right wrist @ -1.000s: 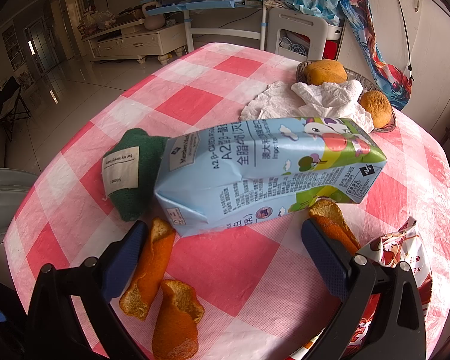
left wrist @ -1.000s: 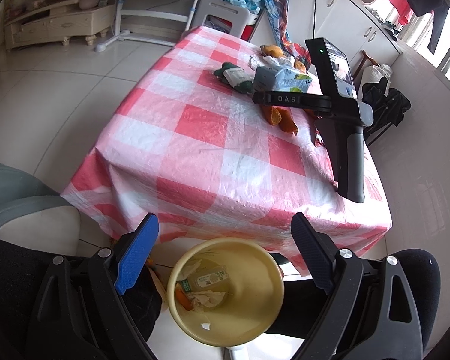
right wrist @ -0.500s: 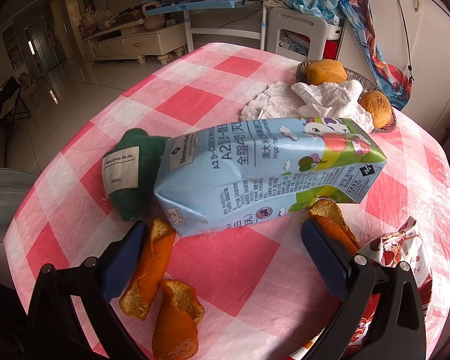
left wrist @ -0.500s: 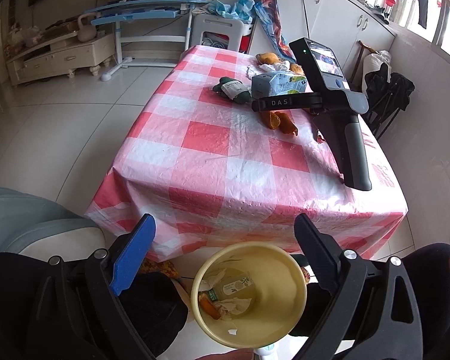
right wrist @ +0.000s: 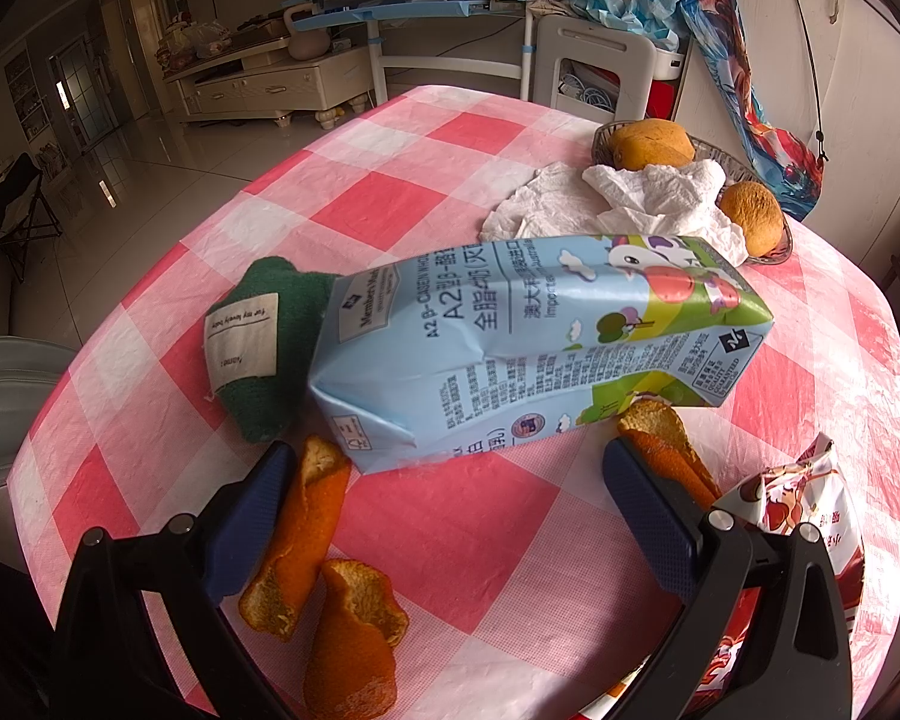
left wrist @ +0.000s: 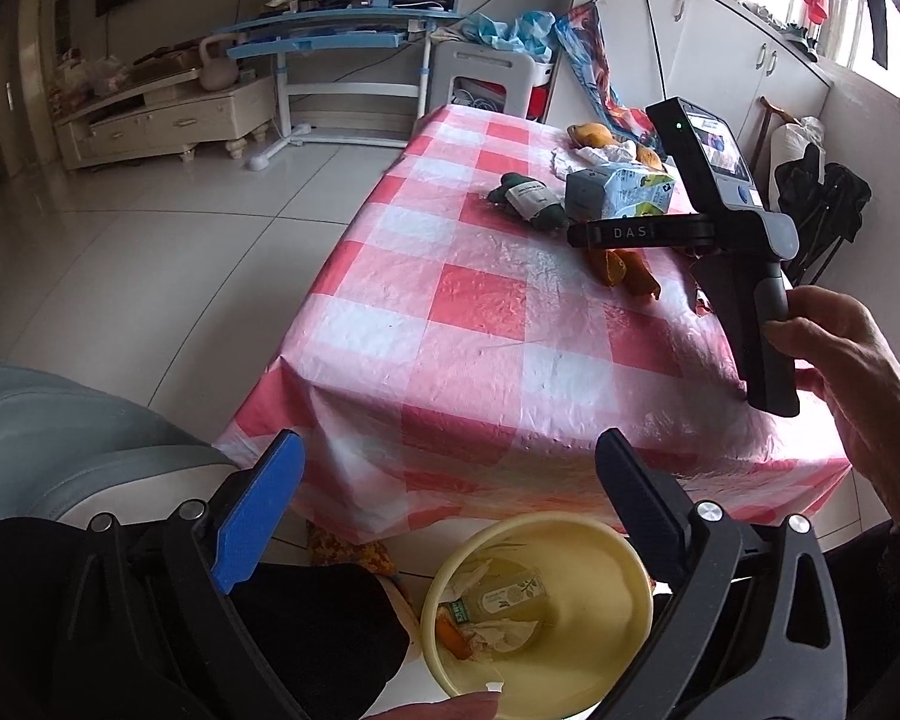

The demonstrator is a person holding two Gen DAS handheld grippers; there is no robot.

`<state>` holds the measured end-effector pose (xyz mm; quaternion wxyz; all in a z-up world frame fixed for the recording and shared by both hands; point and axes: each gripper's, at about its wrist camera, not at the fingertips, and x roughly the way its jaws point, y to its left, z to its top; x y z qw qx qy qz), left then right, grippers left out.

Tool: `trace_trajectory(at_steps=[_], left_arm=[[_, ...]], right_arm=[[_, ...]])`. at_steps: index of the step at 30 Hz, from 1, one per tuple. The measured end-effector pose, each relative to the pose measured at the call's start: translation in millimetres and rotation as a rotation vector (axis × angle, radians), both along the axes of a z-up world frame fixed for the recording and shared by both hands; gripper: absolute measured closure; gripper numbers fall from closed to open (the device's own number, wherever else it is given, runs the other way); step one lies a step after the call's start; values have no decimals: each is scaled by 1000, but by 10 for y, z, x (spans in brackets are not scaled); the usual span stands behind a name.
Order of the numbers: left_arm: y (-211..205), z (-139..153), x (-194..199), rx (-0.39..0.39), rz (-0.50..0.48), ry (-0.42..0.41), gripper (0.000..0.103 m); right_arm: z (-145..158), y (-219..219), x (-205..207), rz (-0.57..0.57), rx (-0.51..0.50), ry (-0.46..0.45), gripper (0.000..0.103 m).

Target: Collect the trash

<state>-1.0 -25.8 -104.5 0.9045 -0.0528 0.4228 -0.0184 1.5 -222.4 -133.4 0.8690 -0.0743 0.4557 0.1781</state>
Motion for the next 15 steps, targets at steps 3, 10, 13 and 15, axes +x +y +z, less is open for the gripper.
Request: trace_trajectory(at_steps=[3,10,13,15], left_arm=[[-29,-16,-3,15,-10,8,9],[-108,-26,16,54,-25,10,9],[-133,-33,34,67,-26,13,9],[-143,-53,33,69,-27,18,9]], right_arm=[[-1,0,2,0,0,0,5],[1,-5,-3,-11,0,5,5],[17,-18,-25,-58,-5,38,6],[122,-25,-123,-65,17,-10,6]])
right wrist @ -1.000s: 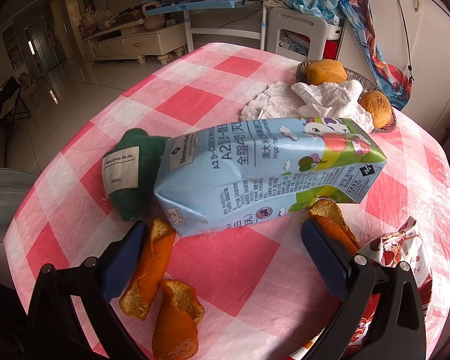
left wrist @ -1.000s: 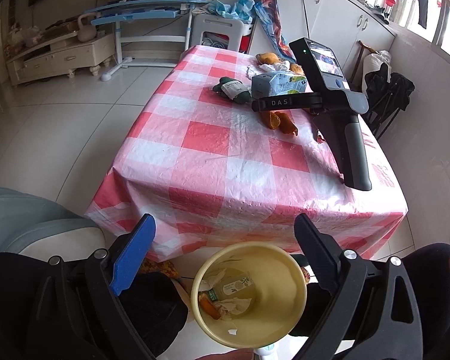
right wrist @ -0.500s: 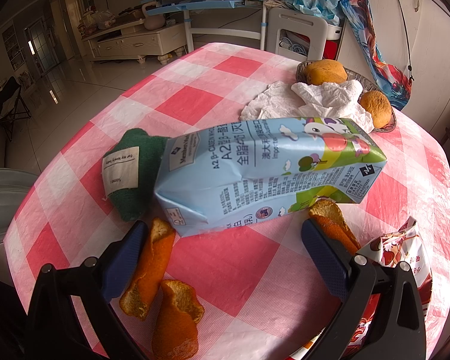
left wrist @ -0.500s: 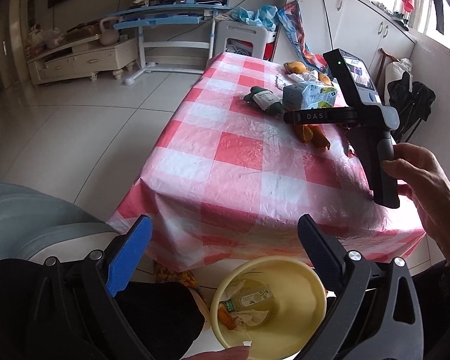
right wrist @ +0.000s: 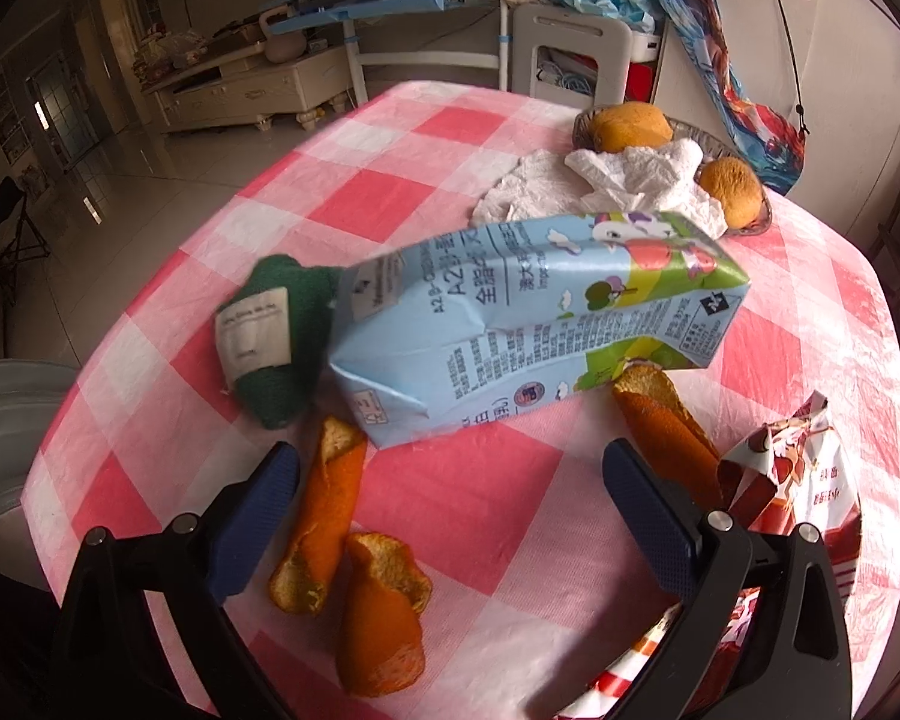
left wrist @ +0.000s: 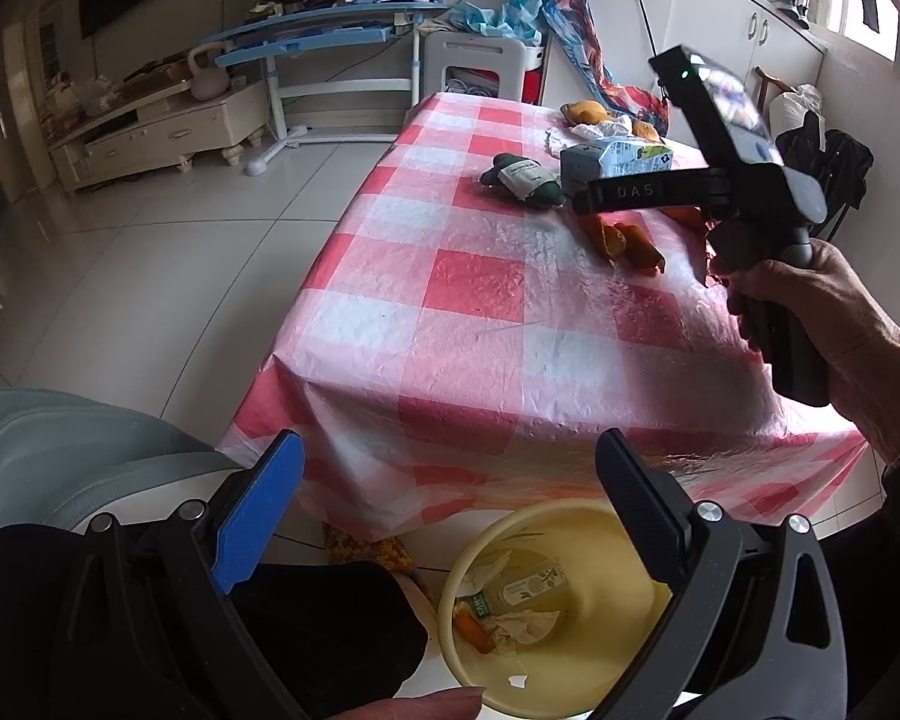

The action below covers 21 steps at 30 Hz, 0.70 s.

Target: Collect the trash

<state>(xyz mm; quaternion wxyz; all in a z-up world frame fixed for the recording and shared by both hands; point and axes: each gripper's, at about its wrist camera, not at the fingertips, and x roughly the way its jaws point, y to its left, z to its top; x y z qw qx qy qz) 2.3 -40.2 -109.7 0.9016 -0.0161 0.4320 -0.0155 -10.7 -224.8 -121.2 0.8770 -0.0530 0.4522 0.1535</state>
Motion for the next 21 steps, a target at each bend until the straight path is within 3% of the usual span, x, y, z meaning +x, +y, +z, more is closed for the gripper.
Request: trace_trajectory(at_steps=[5,7,10,13,16,21], left_arm=[[-17,1,1,11,-6,-2,9],[3,2,6,5,-5,-1,9],[31,46,38,-9,0,-10,9],[62,110,75,-35,14,-34,9],[30,140,125,-34,5,-40,9],[-66,154,128,5,-16,-49,9]], right_arm=[[710,-22,-621,-13,5,-369,6],[849,-110,-846,-73,-17,-460,6],[804,-318,-942,-108,-36,-347,6],[795,-573,-1023,-167,43,-265,6],[755,-668,-1273,-210,89,-252,6],[633,-462,-1485,-171,13,-243,6]])
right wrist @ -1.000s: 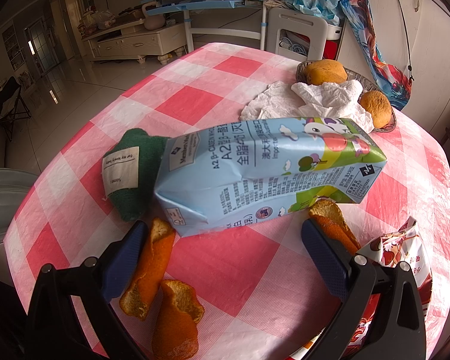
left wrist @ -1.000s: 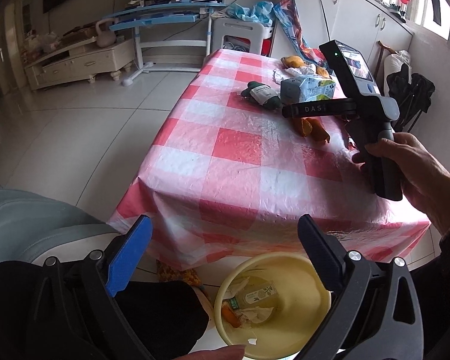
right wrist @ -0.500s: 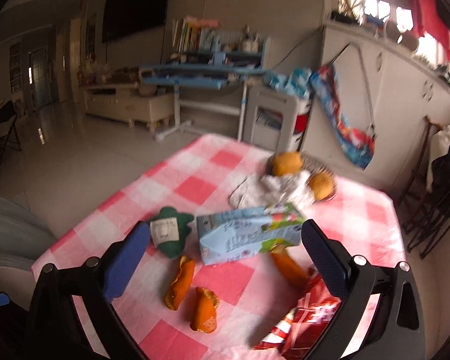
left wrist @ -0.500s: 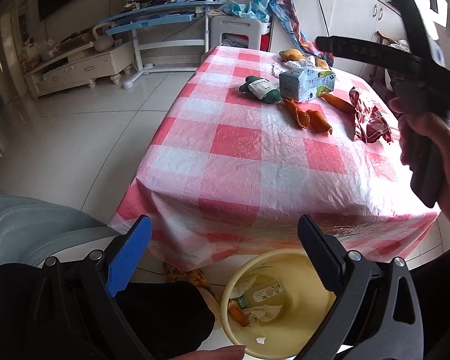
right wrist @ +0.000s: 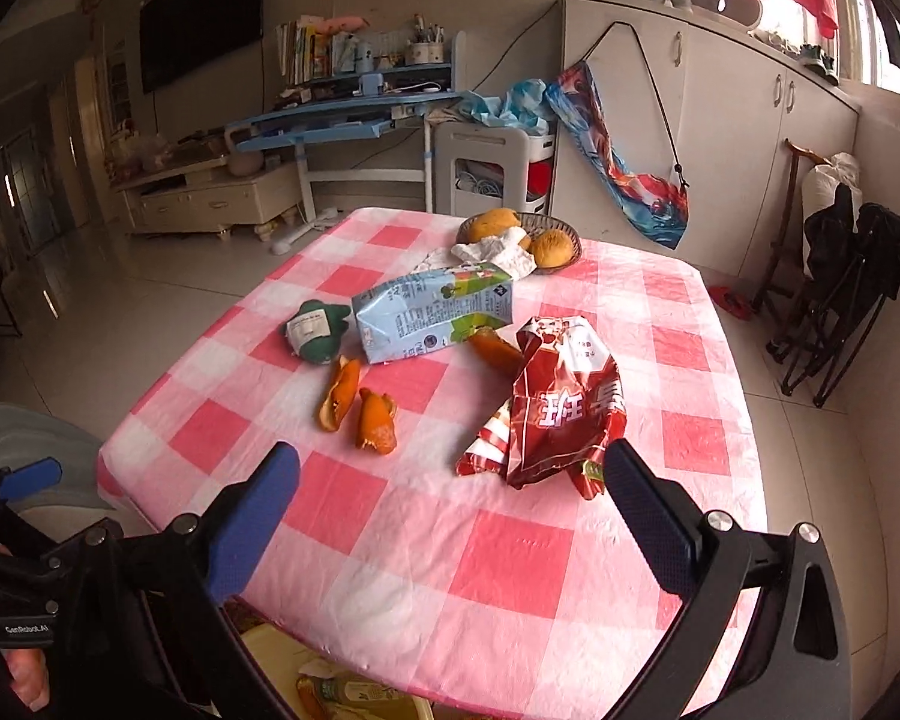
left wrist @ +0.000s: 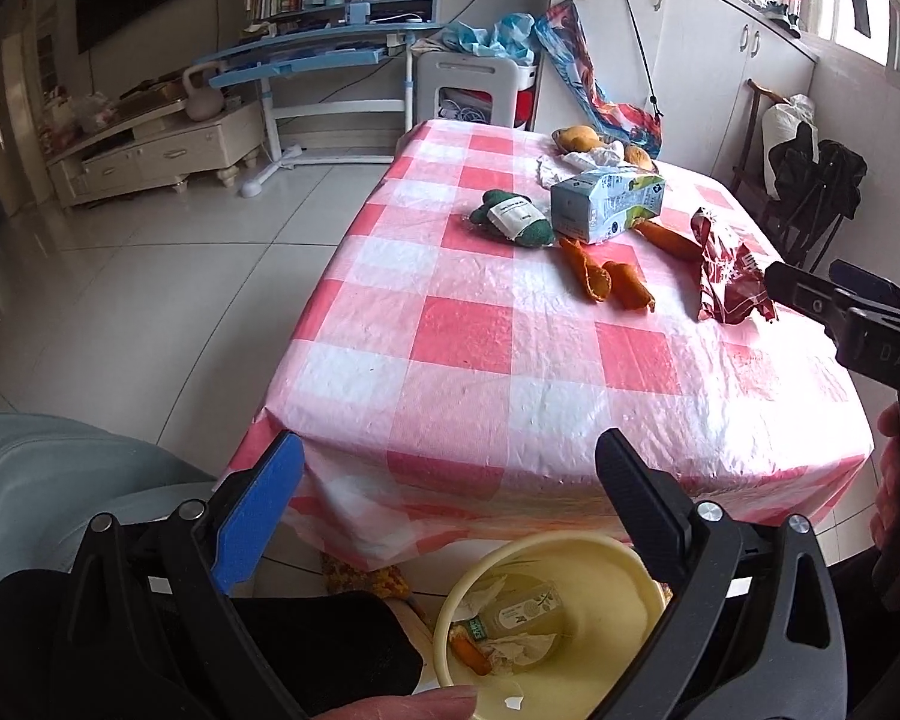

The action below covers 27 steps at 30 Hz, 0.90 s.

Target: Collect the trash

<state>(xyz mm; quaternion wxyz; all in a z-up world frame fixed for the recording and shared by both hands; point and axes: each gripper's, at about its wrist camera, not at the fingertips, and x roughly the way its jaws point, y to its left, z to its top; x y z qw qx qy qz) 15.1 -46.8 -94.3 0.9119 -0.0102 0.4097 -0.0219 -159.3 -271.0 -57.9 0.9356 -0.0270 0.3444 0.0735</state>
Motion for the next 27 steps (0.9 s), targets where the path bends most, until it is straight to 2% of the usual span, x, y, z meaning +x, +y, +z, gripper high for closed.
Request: trace_trajectory(at_steps=[6,10,12,15,20,23,27], left_arm=[[-21,55,-37,23,-3,-20,9],[-37,53,-87,29,-12,-28,9],[-50,50,-107,37,-21,-27,9],[-38,51,-132,32,-24,-29,9],[0,34,-79,-3,-16,-17,9],[8,27,-50,-14,-14,-12,9],[12,14,-24,-27,-12,-4,9]], right_arm=[[10,-76,-116,-31,67,-2,6],[-68,45,-302,-23,43,7,6],[-83,110,-349,-24,-4,-1,6],[-104,27,-238,-97,-63,27,6],[-380,-412,138,-247,-46,162,6],[-496,-536,284,-276,-52,208,6],[-556,-556,306,-274,-41,211,6]])
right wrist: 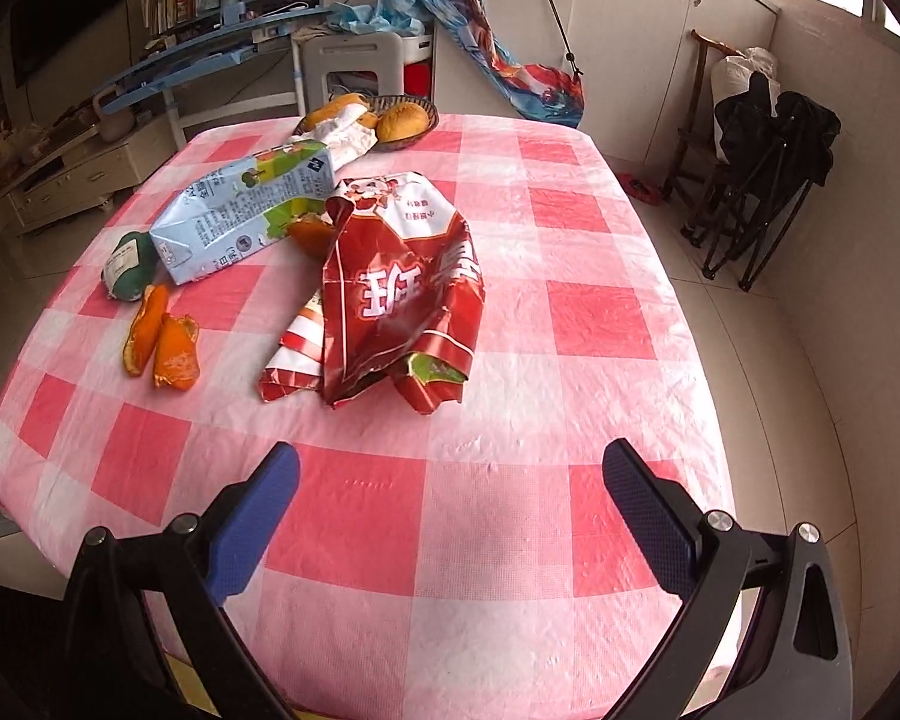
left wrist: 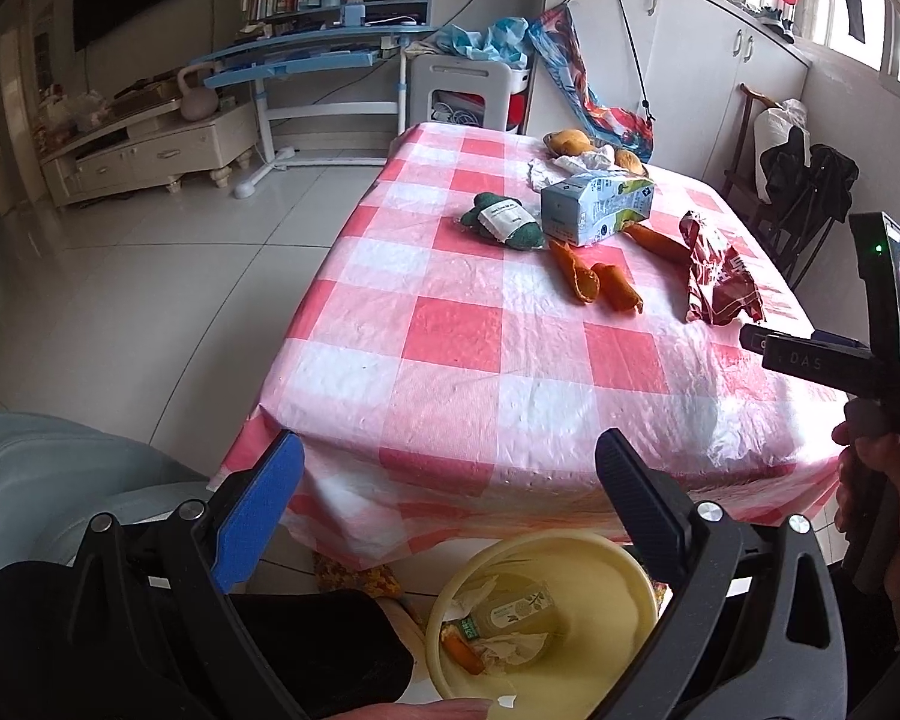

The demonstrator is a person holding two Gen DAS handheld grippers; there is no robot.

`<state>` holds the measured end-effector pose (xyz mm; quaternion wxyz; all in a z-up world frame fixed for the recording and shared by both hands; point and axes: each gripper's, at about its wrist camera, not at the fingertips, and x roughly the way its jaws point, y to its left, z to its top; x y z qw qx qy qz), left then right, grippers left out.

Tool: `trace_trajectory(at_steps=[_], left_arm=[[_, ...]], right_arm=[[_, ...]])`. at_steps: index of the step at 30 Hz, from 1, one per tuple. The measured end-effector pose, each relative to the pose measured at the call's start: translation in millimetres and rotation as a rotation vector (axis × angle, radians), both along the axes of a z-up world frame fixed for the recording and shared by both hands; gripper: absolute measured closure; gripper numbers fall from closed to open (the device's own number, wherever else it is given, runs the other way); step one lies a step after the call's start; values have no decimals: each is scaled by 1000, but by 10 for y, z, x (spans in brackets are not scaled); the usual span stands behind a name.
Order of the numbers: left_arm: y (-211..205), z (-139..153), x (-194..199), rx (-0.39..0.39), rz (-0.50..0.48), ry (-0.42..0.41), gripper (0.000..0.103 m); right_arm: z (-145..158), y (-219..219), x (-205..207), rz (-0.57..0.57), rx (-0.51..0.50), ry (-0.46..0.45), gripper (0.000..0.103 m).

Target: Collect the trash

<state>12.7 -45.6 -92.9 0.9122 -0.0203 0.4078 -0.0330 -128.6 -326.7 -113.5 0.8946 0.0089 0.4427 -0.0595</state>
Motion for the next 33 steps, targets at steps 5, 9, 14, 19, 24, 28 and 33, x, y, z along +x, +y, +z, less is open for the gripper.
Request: trace_trajectory(at_steps=[5,9,14,19,24,28,33], left_arm=[[-21,11,-3,9,-3,-8,9],[-43,27,-34,17,-12,-15,9],[-85,126,-149,47,-41,-85,9],[-85,245,-328,64,-66,-158,9],[9,330,-432,47,-54,-168,8],[71,299,-452,66,-42,-148,8],[87,265,-456,45,-51,-128,8]], right_arm=[[91,113,-119,36,14,-40,6],[192,216,-343,61,28,-100,6],[310,334,-621,69,21,-169,6],[358,564,-1007,99,1,-236,6],[447,775,-1282,149,-44,-306,6],[525,841,-1402,154,-57,-356,6],[539,899,-1489,153,-68,-395,6]])
